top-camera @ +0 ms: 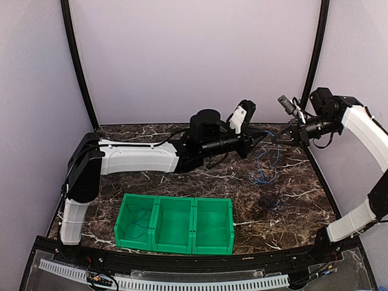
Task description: Untangle the cables
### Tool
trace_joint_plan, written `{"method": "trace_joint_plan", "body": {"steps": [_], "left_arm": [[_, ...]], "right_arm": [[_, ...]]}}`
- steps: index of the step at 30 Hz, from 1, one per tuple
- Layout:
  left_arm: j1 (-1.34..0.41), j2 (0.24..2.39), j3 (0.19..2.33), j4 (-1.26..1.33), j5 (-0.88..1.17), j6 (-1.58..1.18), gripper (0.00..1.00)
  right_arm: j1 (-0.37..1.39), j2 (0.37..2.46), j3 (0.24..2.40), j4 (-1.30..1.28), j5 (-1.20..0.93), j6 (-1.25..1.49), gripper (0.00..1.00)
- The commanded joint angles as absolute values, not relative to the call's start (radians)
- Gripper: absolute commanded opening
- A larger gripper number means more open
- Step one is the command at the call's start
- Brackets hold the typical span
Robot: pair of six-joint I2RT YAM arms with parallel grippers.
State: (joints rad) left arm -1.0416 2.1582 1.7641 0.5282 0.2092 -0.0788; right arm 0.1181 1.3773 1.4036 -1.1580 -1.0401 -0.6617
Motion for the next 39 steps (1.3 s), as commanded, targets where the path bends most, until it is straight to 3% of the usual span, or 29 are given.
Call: {"method": "trace_joint_plan", "body": {"steps": [1,5,6,9,11,17,21,25,33,39], "left_arm": [[-1.043,2.137,1.817,0.551,0.099,-0.058,0.01],[-1.047,2.104,1.838,0.539,0.057,-0.101,0.0],[-1.049,2.099,1.846,0.534,0.045,-0.107,0.0],[-1.053,2.075,1.848,0.52,0.033,-0.133,0.0],[-1.057,2.063,1.846,0.513,0.023,-0.145,0.0],[-1.069,2.024,1.832,0.519,-0.012,-0.169,0.0],[-1.074,1.995,1.841,0.53,-0.026,-0.201,0.0],[-1.086,1.944,1.871,0.538,-0.054,-0.189,0.0],[-1.089,1.814,1.97,0.406,-0.185,0.044,0.0],[-1.09,1.714,1.906,0.268,-0.278,0.072,0.0]], "right_arm": [[0.124,1.363,1.34,-1.053,-1.01,-0.62,0.14],[0.124,1.317,1.178,-0.817,-0.928,-0.551,0.57],[0.124,1.3,1.115,-0.747,-0.924,-0.539,0.64],[0.127,1.291,1.034,-0.617,-0.927,-0.52,0.76],[0.13,1.313,1.016,-0.566,-0.936,-0.509,0.78],[0.13,1.412,0.958,-0.425,-0.917,-0.442,0.64],[0.13,1.492,0.925,-0.355,-0.887,-0.408,0.38],[0.126,1.568,0.939,-0.397,-0.87,-0.435,0.21],[0.112,1.676,0.952,-0.435,-0.83,-0.434,0.18],[0.1,1.677,0.961,-0.439,-0.83,-0.434,0.14]]}}
